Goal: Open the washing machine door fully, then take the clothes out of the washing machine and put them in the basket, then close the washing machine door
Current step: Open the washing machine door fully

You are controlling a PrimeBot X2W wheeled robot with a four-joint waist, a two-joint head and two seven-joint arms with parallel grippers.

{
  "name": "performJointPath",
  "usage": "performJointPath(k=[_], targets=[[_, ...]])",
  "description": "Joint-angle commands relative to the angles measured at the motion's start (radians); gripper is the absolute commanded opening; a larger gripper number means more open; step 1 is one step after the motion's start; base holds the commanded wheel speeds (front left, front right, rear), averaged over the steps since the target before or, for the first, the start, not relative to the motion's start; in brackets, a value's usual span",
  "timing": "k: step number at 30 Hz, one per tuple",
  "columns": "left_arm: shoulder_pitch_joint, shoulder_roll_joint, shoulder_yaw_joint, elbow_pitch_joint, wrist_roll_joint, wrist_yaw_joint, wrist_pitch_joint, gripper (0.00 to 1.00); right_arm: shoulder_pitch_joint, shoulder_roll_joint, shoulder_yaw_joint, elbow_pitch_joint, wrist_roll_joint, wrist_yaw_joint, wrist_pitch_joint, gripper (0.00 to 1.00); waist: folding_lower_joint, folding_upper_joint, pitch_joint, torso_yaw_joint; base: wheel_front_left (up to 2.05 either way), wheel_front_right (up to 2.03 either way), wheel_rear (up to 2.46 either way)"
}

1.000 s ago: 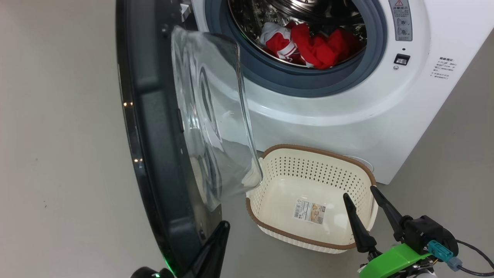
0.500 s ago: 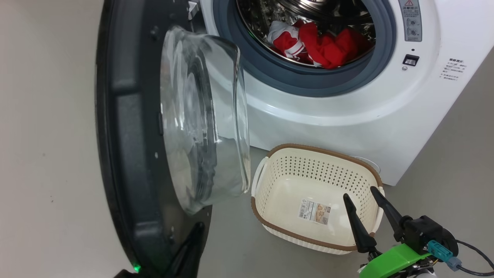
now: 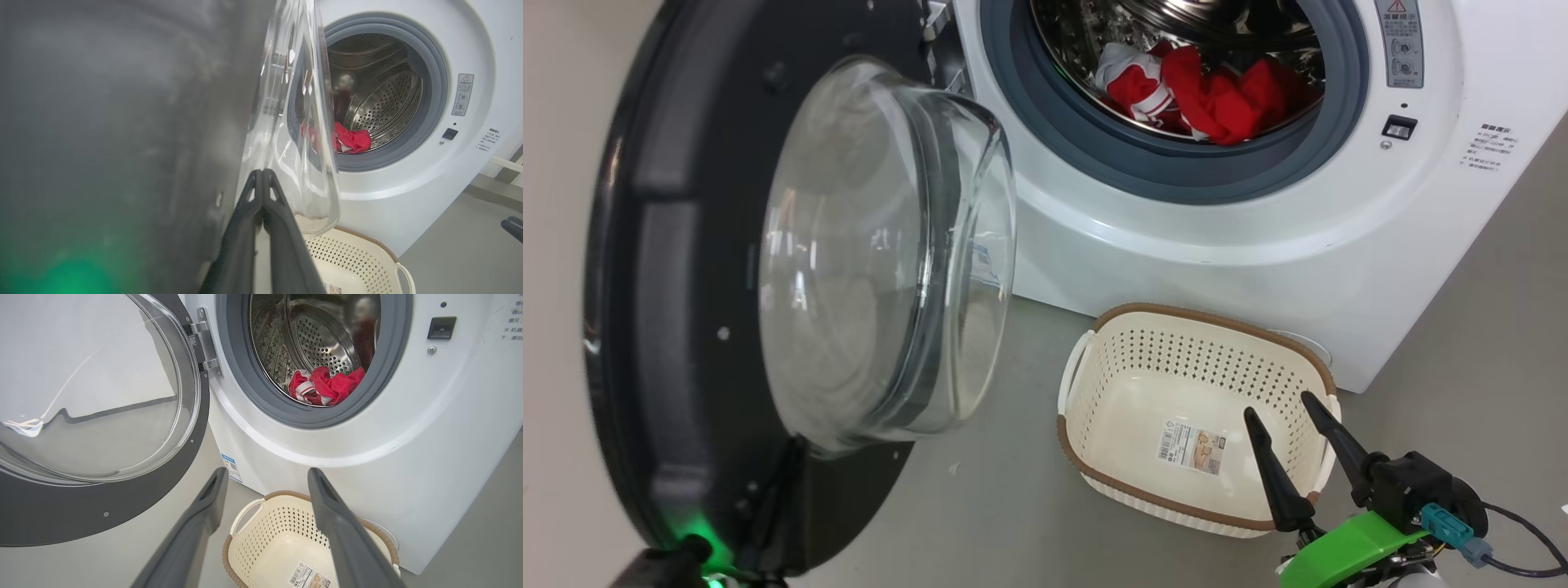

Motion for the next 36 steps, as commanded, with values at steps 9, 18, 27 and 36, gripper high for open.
performJointPath(k=[9,18,27,36], targets=[[-0.101,0.028,0.198,0.043,0.025,0.003,-0.005,0.00,-0.036,0.001,0.021,-0.019,-0.017,0.005,-0.006,1.00,0.0000,0.0000,0.013,-0.009,0.00,0.00,0.00],[-0.212,0.071,0.332,0.166,0.035,0.003,-0.005,0.00,-0.041,0.001,0.021,-0.014,-0.028,0.005,-0.006,1.00,0.0000,0.0000,0.031,-0.015,0.00,0.00,0.00],[-0.298,0.111,0.425,0.265,0.041,0.003,-0.005,0.00,-0.053,0.001,0.020,-0.010,-0.041,0.005,-0.006,1.00,0.0000,0.0000,0.053,-0.033,0.00,0.00,0.00],[-0.380,0.163,0.511,0.363,0.053,0.003,-0.005,0.00,-0.064,0.001,0.014,-0.013,-0.056,0.005,-0.006,1.00,0.0000,0.0000,0.084,-0.058,0.00,0.00,0.00]])
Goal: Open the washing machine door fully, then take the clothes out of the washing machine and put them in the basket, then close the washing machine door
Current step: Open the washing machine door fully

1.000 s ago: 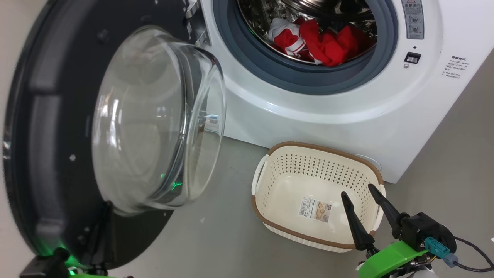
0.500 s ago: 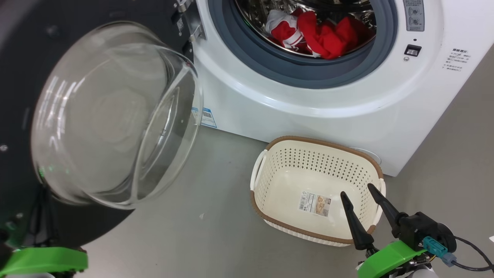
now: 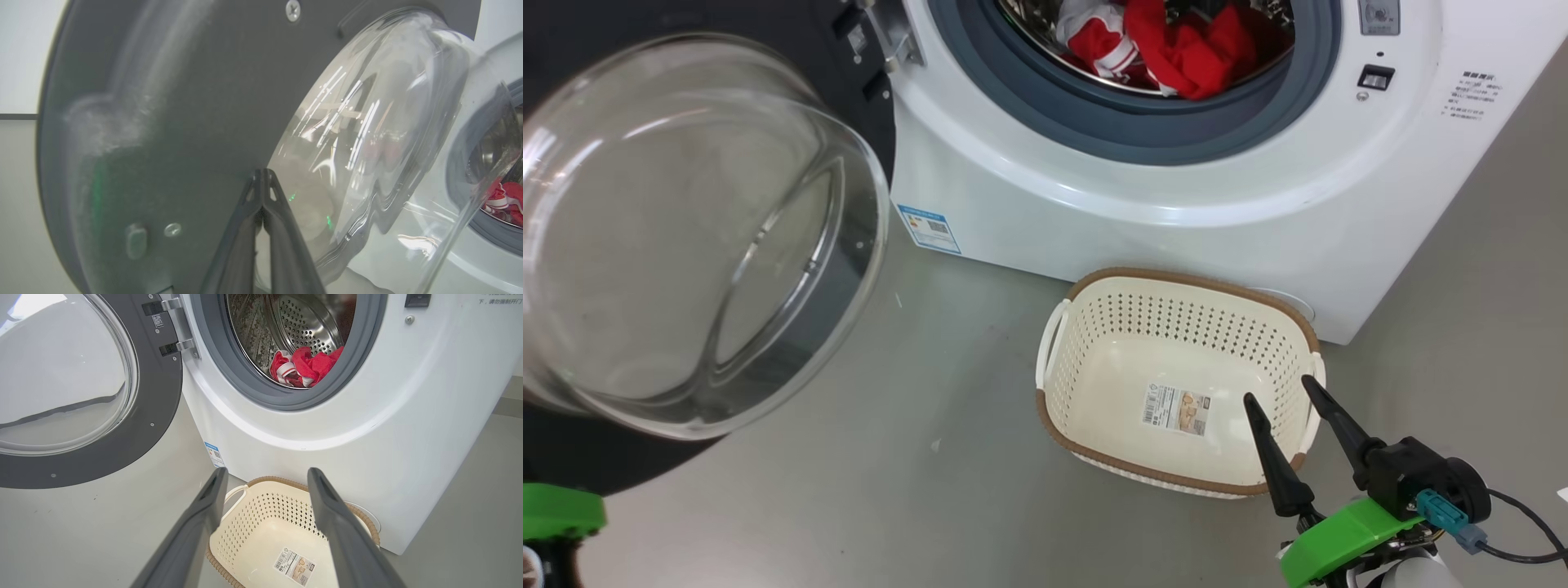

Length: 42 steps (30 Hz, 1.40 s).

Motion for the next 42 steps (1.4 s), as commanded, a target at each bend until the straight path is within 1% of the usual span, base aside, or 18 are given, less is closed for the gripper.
performJointPath(k=[1,4,9,14,25,36,37,39,40,42], targets=[[-0.035,0.063,0.047,-0.013,0.012,0.003,-0.005,0.00,-0.032,0.002,0.020,-0.022,-0.009,0.005,-0.006,1.00,0.0000,0.0000,0.008,-0.005,0.00,0.00,0.00],[-0.060,0.081,0.079,0.024,0.019,0.003,-0.005,0.00,-0.036,0.002,0.017,-0.023,-0.013,0.005,-0.006,1.00,0.0000,0.0000,0.018,-0.010,0.00,0.00,0.00],[-0.090,0.107,0.105,0.074,0.028,0.003,-0.005,0.00,-0.044,0.002,0.015,-0.022,-0.016,0.005,-0.006,1.00,0.0000,0.0000,0.028,-0.014,0.00,0.00,0.00],[-0.103,0.114,0.114,0.095,0.034,0.003,-0.005,0.00,-0.046,0.002,0.014,-0.022,-0.013,0.005,-0.006,1.00,0.0000,0.0000,0.028,-0.015,0.00,0.00,0.00],[-0.065,0.088,0.071,0.071,0.042,0.003,-0.005,0.00,-0.044,0.002,0.014,-0.022,-0.010,0.005,-0.006,1.00,0.0000,0.0000,0.000,-0.020,0.00,0.00,0.00],[0.045,0.031,0.016,-0.039,0.040,0.003,-0.005,0.00,-0.023,0.002,0.013,-0.033,0.009,0.005,-0.006,1.00,0.0000,0.0000,-0.050,-0.039,0.00,0.00,0.00],[0.057,0.025,0.009,-0.050,0.038,0.003,-0.005,0.11,-0.020,0.002,0.011,-0.034,0.012,0.005,-0.006,1.00,0.0000,0.0000,-0.056,-0.041,0.00,0.00,0.00],[0.081,0.013,-0.010,-0.069,0.035,0.003,-0.005,0.23,-0.011,0.002,0.002,-0.039,0.018,0.005,-0.006,1.00,0.0000,0.0000,-0.065,-0.046,0.00,0.00,0.00],[0.095,0.009,-0.018,-0.080,0.035,0.003,-0.005,0.27,-0.005,0.002,-0.001,-0.041,0.021,0.005,-0.006,1.00,0.0000,0.0000,-0.071,-0.050,0.00,0.00,0.00],[0.121,-0.003,-0.025,-0.104,0.032,0.003,-0.005,0.40,0.009,0.002,-0.010,-0.046,0.026,0.005,-0.006,1.00,0.0000,0.0000,-0.083,-0.060,0.00,0.00,0.00]])
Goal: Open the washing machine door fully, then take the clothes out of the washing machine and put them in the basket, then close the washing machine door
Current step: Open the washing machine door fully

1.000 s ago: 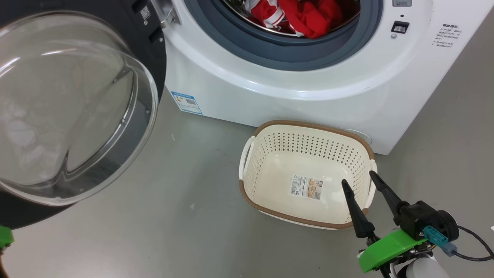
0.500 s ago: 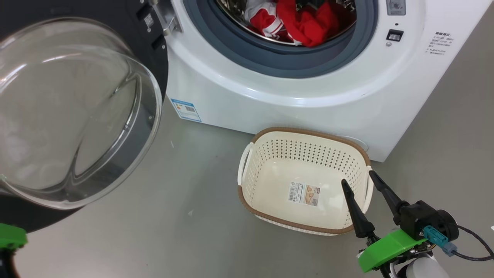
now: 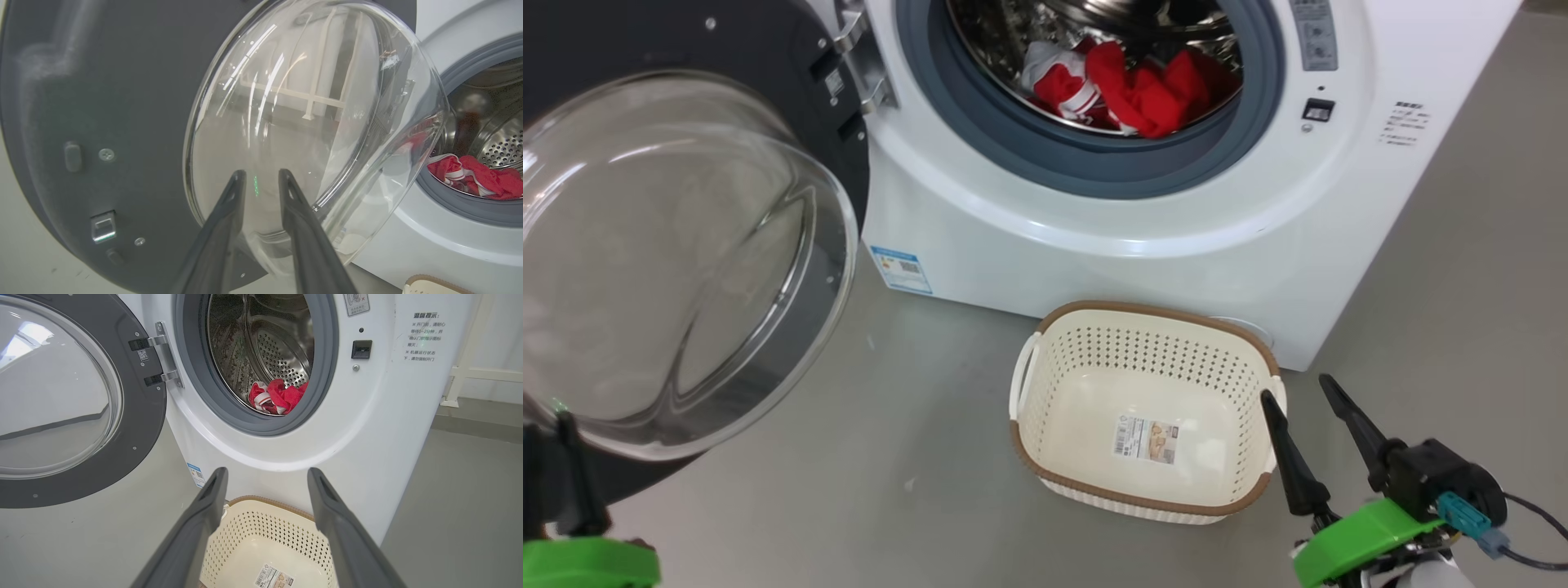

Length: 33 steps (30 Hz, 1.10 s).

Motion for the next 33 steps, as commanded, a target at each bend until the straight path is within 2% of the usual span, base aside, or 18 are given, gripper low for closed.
performJointPath(k=[1,2,4,11,27,33], targets=[[0.016,0.029,0.018,-0.041,-0.006,0.002,-0.005,0.47,0.009,0.001,0.016,-0.028,0.013,0.005,-0.006,1.00,0.0000,-0.0001,-0.016,-0.017,0.00,0.00,0.00],[0.028,0.025,0.011,-0.055,-0.010,0.002,-0.005,0.53,0.015,0.001,0.011,-0.029,0.014,0.005,-0.006,1.00,0.0000,-0.0001,-0.020,-0.022,0.00,0.00,0.00],[0.052,0.017,-0.013,-0.081,-0.021,0.002,-0.005,1.00,0.026,0.001,0.001,-0.033,0.017,0.005,-0.006,1.00,0.0000,-0.0001,-0.028,-0.034,0.00,0.00,0.00],[0.129,0.004,-0.105,-0.161,-0.044,0.002,-0.005,1.00,0.055,0.001,-0.030,-0.045,0.020,0.005,-0.006,1.00,0.0000,-0.0001,-0.046,-0.087,0.00,0.00,0.00],[0.207,0.066,-0.300,-0.256,-0.092,0.002,-0.005,1.00,0.089,0.001,-0.106,-0.075,0.026,0.005,-0.006,1.00,0.0000,-0.0001,-0.070,-0.248,0.00,0.00,0.00],[0.206,0.072,-0.338,-0.275,-0.101,0.002,-0.005,1.00,0.089,0.001,-0.117,-0.084,0.025,0.005,-0.006,1.00,0.0000,-0.0001,-0.057,-0.281,0.00,0.00,0.00]])
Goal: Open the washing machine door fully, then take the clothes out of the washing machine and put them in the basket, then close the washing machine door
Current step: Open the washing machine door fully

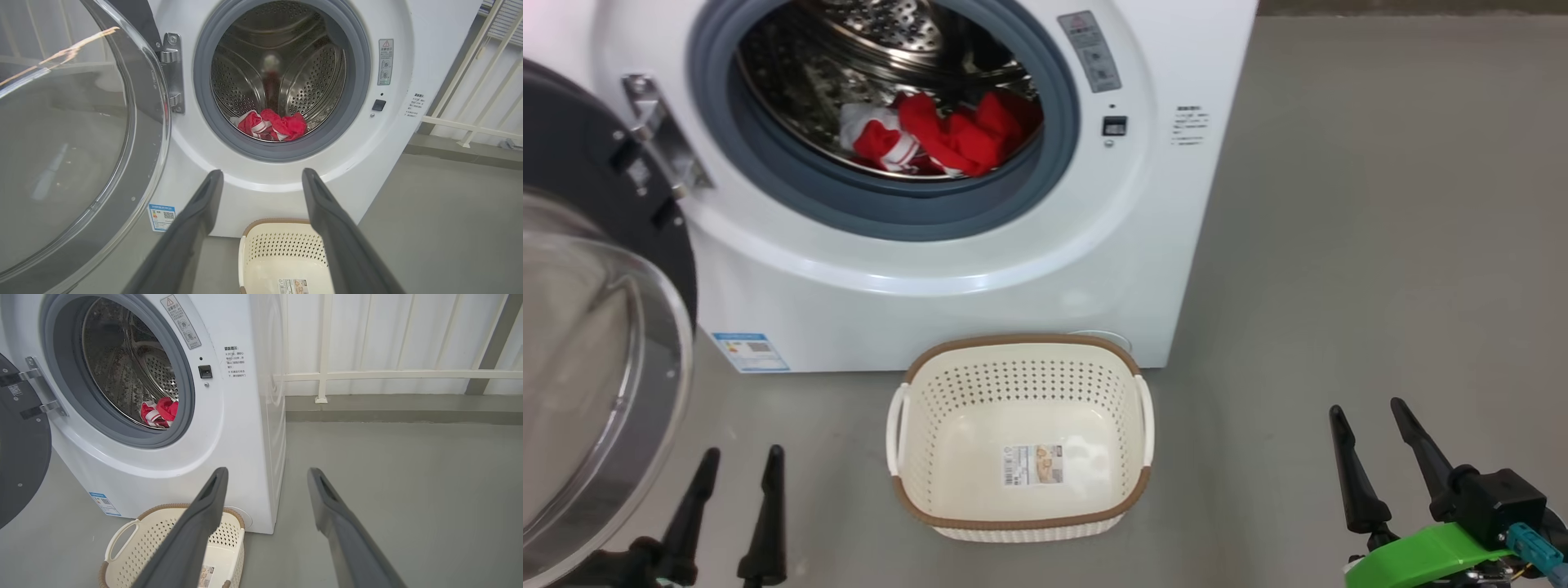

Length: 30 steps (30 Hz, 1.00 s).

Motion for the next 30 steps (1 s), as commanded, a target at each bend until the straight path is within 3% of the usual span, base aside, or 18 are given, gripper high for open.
performJointPath(k=[1,14,30], targets=[[-0.017,0.027,0.028,-0.029,-0.004,0.002,-0.005,1.00,-0.013,-0.006,0.016,-0.029,0.001,0.005,-0.006,1.00,0.0000,-0.0001,0.010,-0.017,0.00,0.00,0.00],[-0.033,0.037,-0.017,-0.050,-0.010,0.002,-0.005,1.00,-0.007,-0.006,-0.008,-0.042,0.014,0.005,-0.006,1.00,0.0000,-0.0001,0.027,-0.055,0.00,0.00,0.00],[-0.048,0.059,-0.035,-0.073,0.004,0.002,-0.005,1.00,-0.021,-0.006,-0.009,-0.046,0.017,0.005,-0.006,1.00,0.0000,-0.0001,0.045,-0.049,0.00,0.00,0.00]])
